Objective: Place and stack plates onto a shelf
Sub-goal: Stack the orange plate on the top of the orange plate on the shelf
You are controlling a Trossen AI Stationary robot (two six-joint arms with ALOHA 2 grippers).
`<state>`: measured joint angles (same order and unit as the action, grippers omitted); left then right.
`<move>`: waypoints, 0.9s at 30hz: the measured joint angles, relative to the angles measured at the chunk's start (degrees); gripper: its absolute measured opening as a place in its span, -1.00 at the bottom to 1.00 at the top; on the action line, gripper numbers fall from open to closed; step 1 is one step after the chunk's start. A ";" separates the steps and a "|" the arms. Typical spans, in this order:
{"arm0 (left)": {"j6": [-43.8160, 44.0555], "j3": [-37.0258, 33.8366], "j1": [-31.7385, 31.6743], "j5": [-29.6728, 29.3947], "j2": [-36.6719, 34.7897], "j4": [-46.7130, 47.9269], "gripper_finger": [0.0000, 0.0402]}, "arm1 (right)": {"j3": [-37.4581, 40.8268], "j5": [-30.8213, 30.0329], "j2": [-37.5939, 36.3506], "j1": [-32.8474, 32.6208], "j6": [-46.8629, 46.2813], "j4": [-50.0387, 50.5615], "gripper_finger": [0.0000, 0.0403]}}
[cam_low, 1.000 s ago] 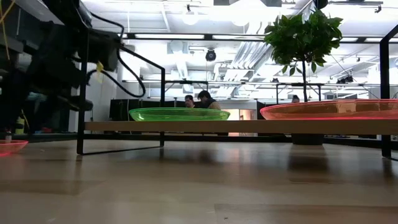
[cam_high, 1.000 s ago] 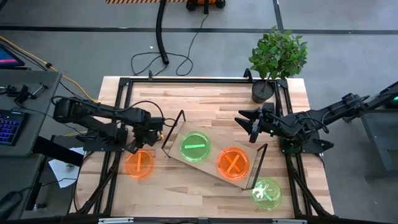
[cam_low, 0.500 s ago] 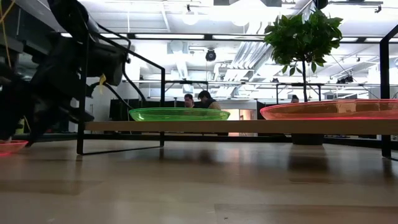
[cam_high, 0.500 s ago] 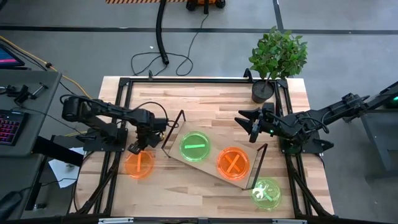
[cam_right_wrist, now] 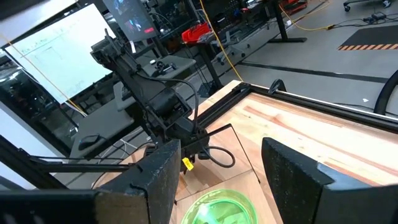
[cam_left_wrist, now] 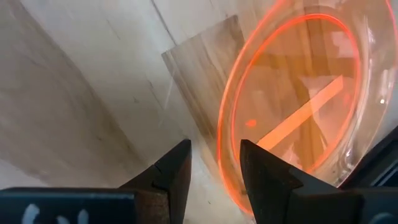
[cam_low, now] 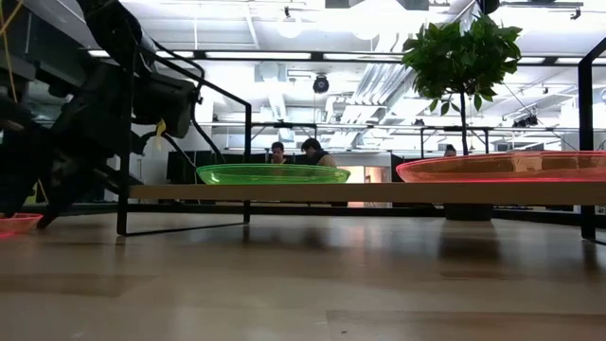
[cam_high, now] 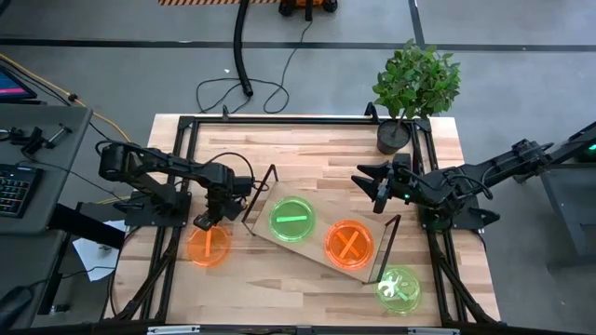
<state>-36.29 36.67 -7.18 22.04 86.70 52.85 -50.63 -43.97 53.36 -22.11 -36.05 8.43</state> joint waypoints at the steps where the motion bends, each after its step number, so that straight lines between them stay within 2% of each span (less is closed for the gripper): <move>1: -0.23 0.08 0.01 0.68 0.07 0.43 -0.37 | 0.00 0.00 0.00 0.00 0.01 0.01 0.04; 4: -0.21 -0.04 0.27 2.40 0.21 1.83 -0.37 | 0.00 0.00 0.00 0.00 0.02 0.01 0.04; 14: -0.90 -0.44 0.62 1.91 0.20 1.04 -0.37 | 0.00 0.00 0.00 0.00 0.02 0.04 0.04; 22: -1.05 -0.44 3.61 2.52 0.15 1.19 -0.37 | 0.00 0.00 0.00 0.00 0.00 0.04 0.04; 27: 0.10 1.03 2.19 0.40 0.13 2.82 -0.37 | 0.00 -0.81 0.00 0.00 0.00 0.04 0.04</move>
<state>-36.19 37.70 -4.99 22.44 86.83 55.67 -50.63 -44.78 53.36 -22.11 -36.05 8.47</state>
